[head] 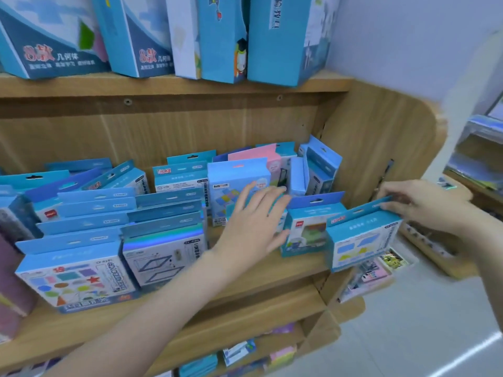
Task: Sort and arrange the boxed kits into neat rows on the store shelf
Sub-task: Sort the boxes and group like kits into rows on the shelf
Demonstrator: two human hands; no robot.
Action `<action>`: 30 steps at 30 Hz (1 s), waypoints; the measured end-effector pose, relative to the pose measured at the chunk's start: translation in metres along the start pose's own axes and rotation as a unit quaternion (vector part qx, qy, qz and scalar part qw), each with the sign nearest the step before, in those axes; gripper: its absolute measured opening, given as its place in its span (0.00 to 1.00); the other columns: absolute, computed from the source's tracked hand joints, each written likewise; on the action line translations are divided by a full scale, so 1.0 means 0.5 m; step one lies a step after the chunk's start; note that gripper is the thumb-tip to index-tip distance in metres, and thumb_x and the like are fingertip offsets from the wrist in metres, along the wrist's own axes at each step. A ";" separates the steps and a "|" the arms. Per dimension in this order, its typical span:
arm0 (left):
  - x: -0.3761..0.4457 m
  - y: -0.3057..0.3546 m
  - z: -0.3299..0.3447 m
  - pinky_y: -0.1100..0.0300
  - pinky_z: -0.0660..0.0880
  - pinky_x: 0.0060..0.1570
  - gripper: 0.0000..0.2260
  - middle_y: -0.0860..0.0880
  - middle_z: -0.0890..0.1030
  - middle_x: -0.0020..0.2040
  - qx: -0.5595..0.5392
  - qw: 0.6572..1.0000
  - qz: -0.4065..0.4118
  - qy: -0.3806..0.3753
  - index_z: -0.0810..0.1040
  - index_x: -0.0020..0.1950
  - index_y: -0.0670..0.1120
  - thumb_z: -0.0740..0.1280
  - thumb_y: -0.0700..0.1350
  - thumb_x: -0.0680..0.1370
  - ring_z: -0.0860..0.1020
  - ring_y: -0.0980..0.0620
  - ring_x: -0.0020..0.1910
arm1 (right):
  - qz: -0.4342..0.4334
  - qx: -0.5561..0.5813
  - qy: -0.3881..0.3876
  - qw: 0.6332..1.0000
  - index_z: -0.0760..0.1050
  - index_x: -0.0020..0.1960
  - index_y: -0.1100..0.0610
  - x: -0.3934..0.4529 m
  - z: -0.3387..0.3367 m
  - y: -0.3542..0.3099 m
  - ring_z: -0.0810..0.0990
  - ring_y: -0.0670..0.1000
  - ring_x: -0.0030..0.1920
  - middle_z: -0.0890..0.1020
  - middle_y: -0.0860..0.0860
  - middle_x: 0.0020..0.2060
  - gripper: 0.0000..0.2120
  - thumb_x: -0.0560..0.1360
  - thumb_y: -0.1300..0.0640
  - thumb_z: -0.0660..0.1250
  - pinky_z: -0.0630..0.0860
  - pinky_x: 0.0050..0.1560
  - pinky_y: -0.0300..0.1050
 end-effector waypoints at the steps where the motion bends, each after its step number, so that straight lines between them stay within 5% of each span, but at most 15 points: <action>1: 0.031 0.009 0.007 0.48 0.52 0.67 0.26 0.44 0.76 0.60 0.007 0.999 -0.009 -0.030 0.72 0.63 0.41 0.66 0.55 0.72 0.73 0.45 0.61 | 0.014 -0.026 -0.006 1.000 0.68 0.37 0.46 -0.001 -0.007 0.006 0.76 0.49 0.39 0.80 0.47 0.38 0.11 0.76 0.58 0.64 0.70 0.38 0.42; 3: 0.081 0.017 0.020 0.49 0.49 0.68 0.30 0.46 0.75 0.61 0.010 0.994 -0.038 -0.106 0.68 0.66 0.42 0.67 0.60 0.71 0.71 0.46 0.62 | 0.012 -0.054 0.017 0.998 0.70 0.40 0.51 0.004 -0.008 0.012 0.74 0.52 0.42 0.75 0.45 0.38 0.07 0.76 0.59 0.63 0.64 0.38 0.41; 6: 0.114 0.016 0.040 0.53 0.56 0.63 0.25 0.48 0.77 0.55 0.005 0.984 -0.059 -0.166 0.70 0.62 0.46 0.66 0.61 0.72 0.72 0.47 0.57 | 0.014 -0.081 0.052 0.995 0.76 0.47 0.59 0.015 0.006 0.013 0.75 0.56 0.49 0.70 0.48 0.38 0.05 0.76 0.60 0.62 0.67 0.45 0.44; 13: 0.086 -0.008 0.035 0.55 0.64 0.55 0.20 0.47 0.78 0.55 -0.019 0.985 -0.068 -0.157 0.70 0.59 0.45 0.65 0.57 0.75 0.69 0.47 0.58 | 0.023 -0.110 0.039 0.993 0.74 0.48 0.57 0.041 0.023 0.000 0.77 0.57 0.50 0.80 0.56 0.48 0.06 0.77 0.58 0.59 0.74 0.49 0.51; 21: 0.036 -0.047 0.026 0.57 0.58 0.61 0.25 0.49 0.71 0.63 0.004 0.989 -0.066 -0.132 0.64 0.68 0.45 0.60 0.58 0.77 0.65 0.49 0.62 | 0.005 -0.096 0.001 0.995 0.69 0.45 0.55 0.098 0.013 -0.019 0.78 0.55 0.46 0.80 0.54 0.44 0.03 0.75 0.61 0.62 0.74 0.44 0.49; 26: 0.033 -0.054 0.022 0.59 0.55 0.63 0.25 0.49 0.68 0.64 -0.029 0.988 -0.047 -0.142 0.64 0.69 0.45 0.60 0.58 0.77 0.64 0.49 0.63 | 0.015 -0.105 -0.038 0.994 0.65 0.37 0.55 0.145 -0.011 -0.027 0.74 0.55 0.43 0.72 0.49 0.35 0.10 0.74 0.65 0.61 0.67 0.37 0.43; 30: 0.031 -0.071 0.017 0.58 0.54 0.64 0.25 0.48 0.70 0.63 -0.046 0.986 -0.052 -0.151 0.66 0.67 0.43 0.60 0.58 0.77 0.64 0.48 0.63 | -0.001 -0.129 -0.033 0.991 0.67 0.39 0.56 0.170 -0.008 -0.035 0.75 0.56 0.42 0.74 0.52 0.38 0.08 0.74 0.67 0.61 0.67 0.34 0.44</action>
Point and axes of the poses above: each hand's wrist, its own x-axis towards the middle knuckle, its own z-axis out of the palm, y = z × x, the point moved 1 cm from there along x, towards the middle knuckle
